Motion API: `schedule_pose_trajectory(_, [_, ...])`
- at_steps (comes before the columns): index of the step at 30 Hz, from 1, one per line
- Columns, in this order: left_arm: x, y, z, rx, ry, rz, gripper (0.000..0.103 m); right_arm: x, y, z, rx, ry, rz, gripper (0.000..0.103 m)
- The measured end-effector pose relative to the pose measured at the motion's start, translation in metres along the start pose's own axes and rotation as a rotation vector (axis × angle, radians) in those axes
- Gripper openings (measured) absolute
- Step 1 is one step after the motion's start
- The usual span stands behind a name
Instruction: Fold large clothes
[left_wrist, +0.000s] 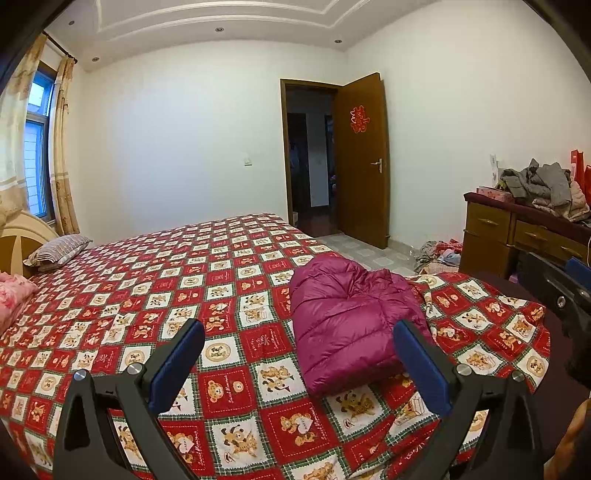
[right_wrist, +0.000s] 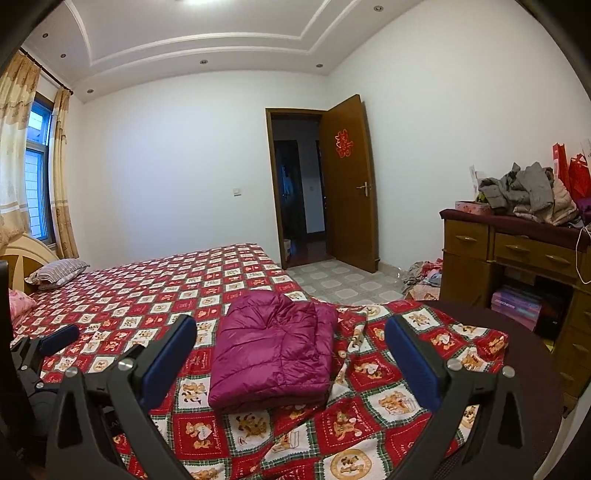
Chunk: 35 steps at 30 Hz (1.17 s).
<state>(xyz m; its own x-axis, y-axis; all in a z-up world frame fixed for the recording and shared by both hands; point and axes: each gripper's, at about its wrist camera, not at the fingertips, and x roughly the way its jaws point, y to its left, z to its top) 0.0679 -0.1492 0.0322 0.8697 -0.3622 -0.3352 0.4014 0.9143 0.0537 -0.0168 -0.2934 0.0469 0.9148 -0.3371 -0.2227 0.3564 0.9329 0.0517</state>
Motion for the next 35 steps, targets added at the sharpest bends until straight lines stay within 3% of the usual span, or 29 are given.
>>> schedule_pose_trajectory(13, [0.0004,0.0007,0.0026,-0.007,-0.006,0.007,0.102,-0.0005,0.0012,0.0011,0.002,-0.001,-0.002,0.103])
schedule_pose_trajectory(24, [-0.0030,-0.0038,0.0071,0.015,-0.046,0.070,0.102,-0.0003,0.0032,0.0014,0.000,-0.003,-0.006,0.103])
schedule_pose_trajectory(29, [-0.0028,-0.0003,0.0084,0.002,-0.044,0.030,0.102,-0.0017,0.0040,0.0011,0.002,-0.001,-0.006,0.103])
schedule_pose_trajectory(35, [0.0007,0.0015,0.0079,-0.004,-0.024,0.031,0.102,-0.0020,0.0049,-0.0004,-0.001,-0.001,-0.009,0.103])
